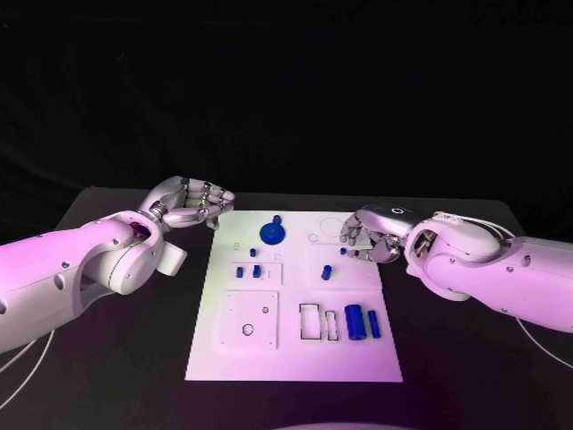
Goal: Assemble the parts on the task board
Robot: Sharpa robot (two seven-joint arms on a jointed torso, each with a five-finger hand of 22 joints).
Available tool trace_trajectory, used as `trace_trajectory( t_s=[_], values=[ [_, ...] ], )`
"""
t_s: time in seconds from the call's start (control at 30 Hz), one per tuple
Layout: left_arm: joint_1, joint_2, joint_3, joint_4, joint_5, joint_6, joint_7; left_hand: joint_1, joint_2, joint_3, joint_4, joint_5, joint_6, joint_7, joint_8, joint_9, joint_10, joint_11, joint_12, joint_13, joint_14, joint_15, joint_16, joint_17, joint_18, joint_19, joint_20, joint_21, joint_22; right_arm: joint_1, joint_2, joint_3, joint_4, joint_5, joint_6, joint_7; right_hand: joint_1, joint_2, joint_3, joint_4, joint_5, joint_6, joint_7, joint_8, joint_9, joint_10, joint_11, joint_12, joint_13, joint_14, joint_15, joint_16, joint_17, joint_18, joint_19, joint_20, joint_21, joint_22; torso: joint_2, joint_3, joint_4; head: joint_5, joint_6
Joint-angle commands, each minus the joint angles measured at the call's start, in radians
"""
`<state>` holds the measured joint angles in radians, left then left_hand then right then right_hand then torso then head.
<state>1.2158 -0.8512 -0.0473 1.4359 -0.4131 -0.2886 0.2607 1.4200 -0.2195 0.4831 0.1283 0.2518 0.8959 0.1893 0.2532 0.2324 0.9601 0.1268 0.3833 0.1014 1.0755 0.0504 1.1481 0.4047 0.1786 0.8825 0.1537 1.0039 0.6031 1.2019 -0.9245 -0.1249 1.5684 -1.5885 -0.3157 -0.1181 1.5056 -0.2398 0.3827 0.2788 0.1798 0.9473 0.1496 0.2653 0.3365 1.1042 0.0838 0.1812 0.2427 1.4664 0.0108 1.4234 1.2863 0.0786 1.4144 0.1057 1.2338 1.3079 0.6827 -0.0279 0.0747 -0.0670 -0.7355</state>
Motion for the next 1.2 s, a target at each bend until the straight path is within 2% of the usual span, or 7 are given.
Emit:
trace_trajectory(
  t_s=[0.03, 0.37, 0.47, 0.5, 0.63, 0.97, 1.2],
  values=[
    [0.001, -0.009, 0.001, 0.014, 0.226, -0.042, 0.115, 0.0, -0.011, 0.006, 0.0, 0.006, 0.007, 0.0, 0.005, -0.002, 0.006, 0.001, 0.006, 0.001, -0.008, 0.002, -0.006, -0.002, 0.006, -0.007, -0.002, -0.005, -0.002, -0.004, 0.01, -0.001, -0.002, -0.156, 0.02, -0.074, -0.004, -0.008, 0.007, 0.001, -0.007, 0.003, 0.007, -0.007, -0.002, -0.001, 0.007, -0.005, -0.004, 0.042, -0.001, 0.003, 0.0, -0.003, 0.006, 0.0, 0.001, 0.044, 0.001, -0.0012, 0.0022, -0.003, -0.003],
    [0.001, -0.027, 0.001, 0.029, 0.29, -0.046, 0.144, 0.006, -0.01, 0.017, -0.005, 0.007, 0.008, 0.001, 0.008, -0.002, 0.004, 0.001, 0.011, 0.001, -0.012, 0.001, -0.011, -0.007, 0.006, -0.007, -0.003, -0.009, -0.004, -0.02, 0.043, -0.004, -0.025, -0.207, 0.025, -0.096, 0.0, -0.007, 0.025, -0.008, -0.008, 0.008, 0.008, -0.009, -0.004, -0.002, 0.009, -0.016, -0.018, 0.044, 0.001, 0.005, 0.004, -0.004, 0.009, 0.002, 0.006, 0.049, 0.001, -0.0009, 0.0026, -0.004, -0.009],
    [0.001, -0.03, 0.001, 0.031, 0.295, -0.047, 0.145, 0.006, -0.01, 0.017, -0.006, 0.007, 0.008, 0.001, 0.008, -0.002, 0.003, 0.001, 0.011, 0.001, -0.012, 0.001, -0.011, -0.007, 0.006, -0.007, -0.003, -0.009, -0.004, -0.023, 0.051, -0.004, -0.033, -0.215, 0.022, -0.097, 0.0, -0.006, 0.034, -0.01, -0.015, 0.011, 0.009, -0.01, -0.005, 0.002, 0.01, -0.017, -0.023, 0.044, 0.002, 0.006, 0.005, -0.005, 0.01, 0.002, 0.009, 0.051, 0.0, -0.0004, 0.0013, -0.002, -0.011],
    [0.001, -0.03, 0.001, 0.031, 0.296, -0.047, 0.144, 0.006, -0.01, 0.017, -0.006, 0.007, 0.008, 0.001, 0.008, -0.002, 0.003, 0.001, 0.011, 0.001, -0.012, 0.001, -0.011, -0.007, 0.006, -0.007, -0.003, -0.009, -0.004, -0.024, 0.054, -0.004, -0.036, -0.216, 0.022, -0.097, 0.0, -0.003, 0.048, -0.013, -0.036, 0.013, 0.009, -0.011, -0.006, 0.005, 0.011, -0.02, -0.03, 0.044, 0.002, 0.006, 0.006, -0.005, 0.012, 0.003, 0.012, 0.054, 0.0, -0.0007, 0.0017, -0.002, -0.011],
    [0.002, -0.032, 0.001, 0.03, 0.299, -0.046, 0.142, 0.006, -0.01, 0.018, -0.006, 0.007, 0.008, 0.001, 0.008, -0.002, 0.003, 0.001, 0.011, 0.001, -0.012, 0.001, -0.011, -0.007, 0.006, -0.007, -0.003, -0.009, -0.004, -0.026, 0.063, -0.004, -0.048, -0.219, 0.025, -0.096, -0.003, 0.001, 0.064, -0.016, -0.039, 0.02, 0.008, -0.01, -0.006, 0.013, 0.009, -0.021, -0.036, 0.045, 0.001, 0.008, 0.009, -0.006, 0.014, 0.003, 0.016, 0.057, 0.0, 0.0003, 0.0027, -0.002, -0.013],
    [0.002, -0.034, 0.001, 0.028, 0.302, -0.044, 0.134, 0.006, -0.01, 0.02, -0.006, 0.006, 0.006, 0.003, 0.008, -0.003, 0.001, 0.002, 0.012, 0.001, -0.012, 0.002, -0.012, -0.008, 0.006, -0.007, -0.003, -0.01, -0.005, -0.043, 0.086, -0.004, -0.071, -0.216, 0.028, -0.085, -0.012, 0.018, 0.143, -0.049, -0.069, 0.058, -0.003, 0.003, -0.002, 0.06, -0.004, -0.018, -0.058, 0.049, -0.01, 0.017, 0.022, -0.013, 0.031, -0.003, 0.049, 0.083, 0.0, 0.0013, -0.0002, 0.002, -0.017],
    [0.002, -0.033, 0.001, 0.025, 0.307, -0.046, 0.128, 0.009, -0.007, 0.026, -0.008, 0.007, 0.004, 0.004, 0.008, -0.004, -0.001, 0.003, 0.014, 0.001, -0.012, 0.002, -0.013, -0.01, 0.006, -0.006, -0.003, -0.01, -0.005, -0.049, 0.092, -0.004, -0.075, -0.21, 0.032, -0.082, -0.017, 0.03, 0.171, -0.07, -0.075, 0.078, -0.011, 0.014, 0.004, 0.084, -0.012, -0.014, -0.061, 0.051, -0.017, 0.02, 0.027, -0.017, 0.04, -0.008, 0.07, 0.097, -0.001, 0.0011, 0.0003, 0.001, -0.02]
  ],
)
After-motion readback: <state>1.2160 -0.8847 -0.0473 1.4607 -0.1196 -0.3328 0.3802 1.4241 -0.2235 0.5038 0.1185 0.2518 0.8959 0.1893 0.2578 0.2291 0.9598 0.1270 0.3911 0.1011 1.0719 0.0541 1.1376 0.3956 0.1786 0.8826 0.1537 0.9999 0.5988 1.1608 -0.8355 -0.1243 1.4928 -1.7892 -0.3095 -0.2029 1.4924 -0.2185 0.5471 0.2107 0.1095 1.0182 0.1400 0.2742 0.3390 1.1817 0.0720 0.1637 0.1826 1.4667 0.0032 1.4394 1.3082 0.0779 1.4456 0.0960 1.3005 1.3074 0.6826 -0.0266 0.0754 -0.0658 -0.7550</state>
